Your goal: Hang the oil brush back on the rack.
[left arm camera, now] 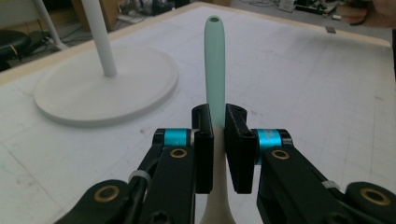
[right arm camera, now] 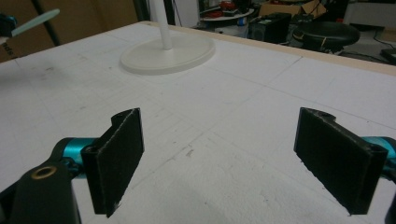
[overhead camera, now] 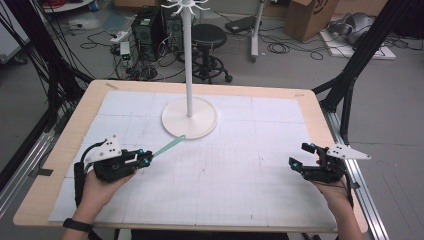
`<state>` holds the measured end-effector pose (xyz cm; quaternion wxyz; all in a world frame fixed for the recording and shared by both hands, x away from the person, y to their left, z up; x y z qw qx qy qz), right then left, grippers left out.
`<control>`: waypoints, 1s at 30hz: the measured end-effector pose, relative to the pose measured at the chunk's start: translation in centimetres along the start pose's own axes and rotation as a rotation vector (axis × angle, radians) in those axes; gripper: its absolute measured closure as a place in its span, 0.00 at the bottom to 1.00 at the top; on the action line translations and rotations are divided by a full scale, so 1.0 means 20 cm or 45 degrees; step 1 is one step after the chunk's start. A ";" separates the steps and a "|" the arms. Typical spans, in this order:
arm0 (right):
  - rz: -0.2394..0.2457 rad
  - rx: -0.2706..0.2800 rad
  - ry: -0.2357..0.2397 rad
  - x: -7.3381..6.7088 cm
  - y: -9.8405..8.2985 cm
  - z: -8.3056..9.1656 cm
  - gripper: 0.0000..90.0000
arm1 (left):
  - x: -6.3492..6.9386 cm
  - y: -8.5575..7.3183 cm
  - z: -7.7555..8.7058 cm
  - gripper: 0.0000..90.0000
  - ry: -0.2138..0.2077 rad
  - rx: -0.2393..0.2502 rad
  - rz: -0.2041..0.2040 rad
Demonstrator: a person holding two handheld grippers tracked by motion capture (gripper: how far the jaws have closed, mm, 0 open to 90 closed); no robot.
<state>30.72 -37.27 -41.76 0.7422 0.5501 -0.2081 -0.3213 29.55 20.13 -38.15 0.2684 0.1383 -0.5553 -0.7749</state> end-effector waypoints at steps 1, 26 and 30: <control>-0.003 -0.002 -0.003 0.00 0.00 0.00 0.17 | -0.01 0.03 0.00 0.92 0.005 0.010 -0.002; -0.002 -0.019 0.000 0.00 -0.01 -0.01 0.17 | -0.13 0.64 0.13 0.92 0.133 0.192 -0.044; -0.004 -0.020 0.005 0.01 -0.01 -0.01 0.17 | -0.14 0.72 0.15 0.92 0.146 0.212 -0.050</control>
Point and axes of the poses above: each handheld gripper's, and its own axes: z roughly backward along the jaws, y roughly out of its top, x roughly to its right, the point moved 2 cm from there along -z, roughly forward along the jaws, and after that the axes turned 4 degrees about z, right-handed, at the moved point
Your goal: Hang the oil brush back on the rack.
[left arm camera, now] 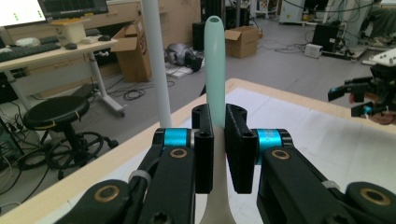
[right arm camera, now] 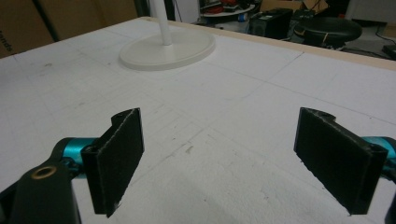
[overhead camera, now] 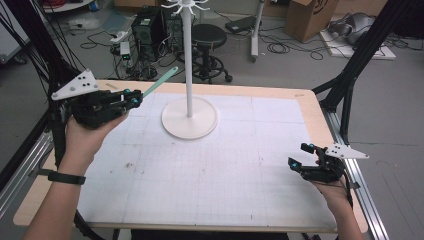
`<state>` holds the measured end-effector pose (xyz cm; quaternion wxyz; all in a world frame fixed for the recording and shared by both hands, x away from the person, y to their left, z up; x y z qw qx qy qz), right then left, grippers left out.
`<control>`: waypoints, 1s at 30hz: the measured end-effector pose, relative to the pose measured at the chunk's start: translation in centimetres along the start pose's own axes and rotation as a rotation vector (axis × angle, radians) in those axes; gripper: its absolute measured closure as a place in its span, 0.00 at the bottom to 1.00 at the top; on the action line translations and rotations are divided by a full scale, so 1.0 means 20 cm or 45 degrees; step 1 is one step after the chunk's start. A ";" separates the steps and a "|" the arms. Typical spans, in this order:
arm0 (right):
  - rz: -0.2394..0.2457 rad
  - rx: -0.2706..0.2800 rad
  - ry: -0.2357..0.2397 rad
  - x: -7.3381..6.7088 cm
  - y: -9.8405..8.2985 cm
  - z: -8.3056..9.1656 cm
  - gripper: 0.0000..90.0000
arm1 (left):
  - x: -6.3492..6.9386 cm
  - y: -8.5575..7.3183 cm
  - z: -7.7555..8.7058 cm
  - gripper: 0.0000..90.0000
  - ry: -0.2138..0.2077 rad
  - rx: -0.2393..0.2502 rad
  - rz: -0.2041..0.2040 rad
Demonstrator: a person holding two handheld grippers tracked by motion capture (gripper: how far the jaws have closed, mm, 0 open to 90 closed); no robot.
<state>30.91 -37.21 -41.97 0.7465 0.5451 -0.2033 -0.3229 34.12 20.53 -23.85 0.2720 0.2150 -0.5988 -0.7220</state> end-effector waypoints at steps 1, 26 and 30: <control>0.001 -0.003 0.000 0.00 0.00 0.00 0.17 | 0.00 0.02 0.00 0.92 -0.001 0.005 0.005; -0.010 -0.006 0.019 0.00 0.00 0.00 0.17 | -0.04 0.32 -0.05 0.92 0.057 0.158 0.046; -0.012 -0.003 0.020 0.00 0.00 0.00 0.17 | -0.06 0.33 -0.05 0.92 0.064 0.186 0.064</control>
Point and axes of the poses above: each handheld gripper's, and its own axes: z roughly backward along the jaws, y roughly out of its top, x roughly to its right, the point moved 2 cm from there along -z, roughly forward along the jaws, and after that the axes turned 4 degrees about z, right-handed, at the moved point
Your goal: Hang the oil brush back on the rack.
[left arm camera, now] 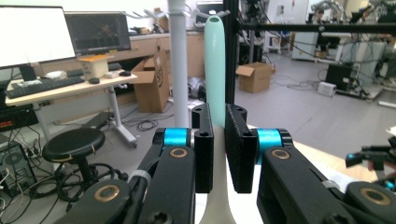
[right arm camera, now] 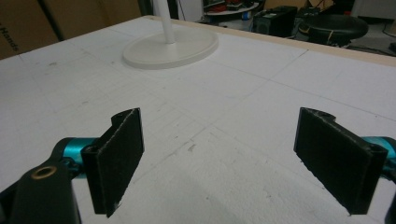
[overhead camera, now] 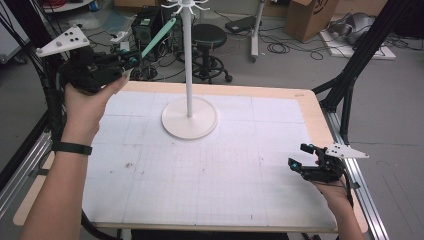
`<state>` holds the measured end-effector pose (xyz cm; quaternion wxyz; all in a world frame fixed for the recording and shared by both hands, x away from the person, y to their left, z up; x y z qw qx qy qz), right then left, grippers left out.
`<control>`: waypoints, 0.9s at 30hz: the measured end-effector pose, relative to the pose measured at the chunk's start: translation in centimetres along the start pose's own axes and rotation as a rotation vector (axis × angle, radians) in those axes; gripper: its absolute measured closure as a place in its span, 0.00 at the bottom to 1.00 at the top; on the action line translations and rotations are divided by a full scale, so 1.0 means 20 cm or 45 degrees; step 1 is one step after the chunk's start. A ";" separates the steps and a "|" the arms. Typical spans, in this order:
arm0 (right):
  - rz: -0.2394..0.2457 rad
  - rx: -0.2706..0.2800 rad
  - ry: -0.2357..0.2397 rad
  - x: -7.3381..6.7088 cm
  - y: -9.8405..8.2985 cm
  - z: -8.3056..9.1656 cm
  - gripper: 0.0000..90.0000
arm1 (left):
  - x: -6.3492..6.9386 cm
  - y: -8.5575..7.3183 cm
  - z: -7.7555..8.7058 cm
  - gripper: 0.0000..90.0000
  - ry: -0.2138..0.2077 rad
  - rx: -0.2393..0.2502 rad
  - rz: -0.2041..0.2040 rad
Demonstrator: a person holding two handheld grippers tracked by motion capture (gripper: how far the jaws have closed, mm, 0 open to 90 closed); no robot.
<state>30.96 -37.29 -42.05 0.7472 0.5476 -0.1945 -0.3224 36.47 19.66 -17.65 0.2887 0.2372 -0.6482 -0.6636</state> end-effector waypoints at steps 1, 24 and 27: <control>0.001 -0.001 0.001 0.00 0.00 0.00 0.17 | 0.00 0.01 0.00 0.92 -0.001 0.008 0.004; 0.000 -0.002 0.003 0.01 0.00 0.01 0.17 | -0.01 0.07 -0.05 0.92 0.042 -0.056 -0.017; 0.001 -0.003 0.005 0.00 -0.01 0.01 0.17 | -0.02 0.07 -0.06 0.92 0.049 -0.059 -0.017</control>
Point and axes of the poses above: each handheld gripper's, and its own axes: z roughly backward along the jaws, y roughly out of its top, x roughly to its right, the point moved 2 cm from there along -z, roughly forward along the jaws, and after that the axes turned 4 degrees about z, right-handed, at the moved point
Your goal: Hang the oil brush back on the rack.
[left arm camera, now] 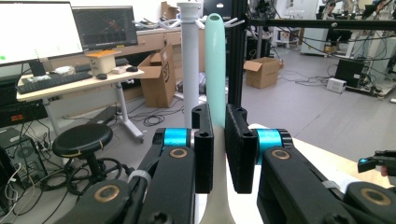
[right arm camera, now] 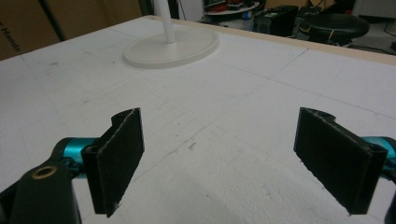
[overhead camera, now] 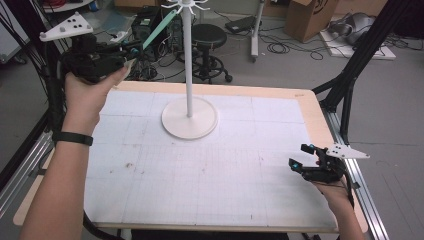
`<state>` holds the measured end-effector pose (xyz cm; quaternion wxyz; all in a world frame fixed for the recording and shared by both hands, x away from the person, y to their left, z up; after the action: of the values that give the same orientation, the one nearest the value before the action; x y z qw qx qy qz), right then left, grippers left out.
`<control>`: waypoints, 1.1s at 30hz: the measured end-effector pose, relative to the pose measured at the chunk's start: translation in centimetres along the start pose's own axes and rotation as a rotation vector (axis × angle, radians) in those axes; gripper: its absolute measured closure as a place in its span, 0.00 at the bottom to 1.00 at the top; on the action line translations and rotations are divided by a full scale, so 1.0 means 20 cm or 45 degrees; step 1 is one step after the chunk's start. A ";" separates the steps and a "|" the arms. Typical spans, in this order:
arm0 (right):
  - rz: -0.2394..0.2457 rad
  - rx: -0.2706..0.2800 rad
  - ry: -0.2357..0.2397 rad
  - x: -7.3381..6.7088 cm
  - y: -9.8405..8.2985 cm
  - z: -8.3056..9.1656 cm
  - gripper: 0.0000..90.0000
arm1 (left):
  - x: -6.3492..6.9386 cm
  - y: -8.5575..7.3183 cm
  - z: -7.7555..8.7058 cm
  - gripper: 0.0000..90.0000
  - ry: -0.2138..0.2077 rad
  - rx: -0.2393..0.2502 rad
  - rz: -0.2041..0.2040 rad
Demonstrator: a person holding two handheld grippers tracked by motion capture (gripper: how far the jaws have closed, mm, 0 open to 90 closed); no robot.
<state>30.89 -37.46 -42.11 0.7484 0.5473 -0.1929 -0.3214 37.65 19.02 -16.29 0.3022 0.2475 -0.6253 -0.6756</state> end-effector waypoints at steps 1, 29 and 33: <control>-0.001 0.000 0.001 0.00 0.00 0.00 0.17 | 0.00 0.00 0.00 0.92 -0.003 0.004 0.005; -0.002 -0.002 0.000 0.00 0.00 0.00 0.17 | -0.05 -0.03 -0.09 0.91 0.050 -0.034 0.022; -0.002 -0.002 -0.002 0.00 0.00 0.01 0.17 | -0.04 -0.04 -0.10 0.91 0.039 -0.053 0.023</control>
<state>30.81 -37.59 -42.14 0.7484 0.5466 -0.1926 -0.3225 39.62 18.29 -17.28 0.3229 0.2456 -0.6086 -0.6819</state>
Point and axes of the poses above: each handheld gripper's, and its own axes: z roughly backward along the jaws, y roughly out of its top, x roughly to its right, the point moved 2 cm from there along -z, roughly forward along the jaws, and after that the axes turned 4 degrees about z, right-handed, at the moved point
